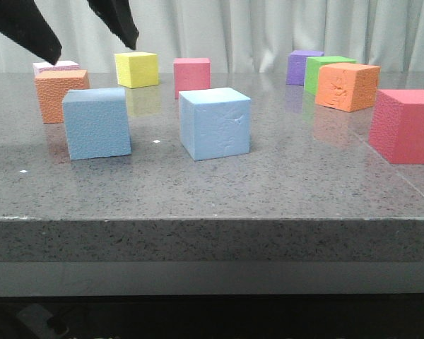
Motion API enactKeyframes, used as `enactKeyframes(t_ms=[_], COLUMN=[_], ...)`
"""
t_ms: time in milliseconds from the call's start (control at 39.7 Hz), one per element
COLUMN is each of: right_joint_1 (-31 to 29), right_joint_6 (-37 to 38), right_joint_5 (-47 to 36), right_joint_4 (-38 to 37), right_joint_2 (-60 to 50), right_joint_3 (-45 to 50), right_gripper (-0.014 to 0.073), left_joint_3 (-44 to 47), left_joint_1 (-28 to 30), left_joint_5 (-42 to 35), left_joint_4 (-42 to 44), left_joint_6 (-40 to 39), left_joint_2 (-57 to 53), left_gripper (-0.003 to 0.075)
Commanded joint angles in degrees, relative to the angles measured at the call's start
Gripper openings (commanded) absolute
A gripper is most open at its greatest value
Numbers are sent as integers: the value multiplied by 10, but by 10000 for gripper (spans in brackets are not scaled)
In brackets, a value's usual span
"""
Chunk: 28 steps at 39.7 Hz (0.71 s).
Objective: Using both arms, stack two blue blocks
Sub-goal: 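Move the left gripper above the near textured light blue cube, then lower the left gripper around the textured light blue cube and close it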
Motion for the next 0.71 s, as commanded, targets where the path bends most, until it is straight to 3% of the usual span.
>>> enactKeyframes(t_ms=[0,680], right_joint_1=[-3,-1], right_joint_6=[-3,-3], right_joint_5=[-44,-44], right_joint_4=[-4,-4], right_joint_2=[4,4], right_joint_3=[-14,-14], right_gripper=[-69,-69], left_joint_3=[-26,-26], left_joint_1=[6,8], left_joint_5=[-14,-15], left_joint_4=[-6,-9], left_joint_6=[-33,-69], left_joint_2=[-5,55], left_gripper=[565,568])
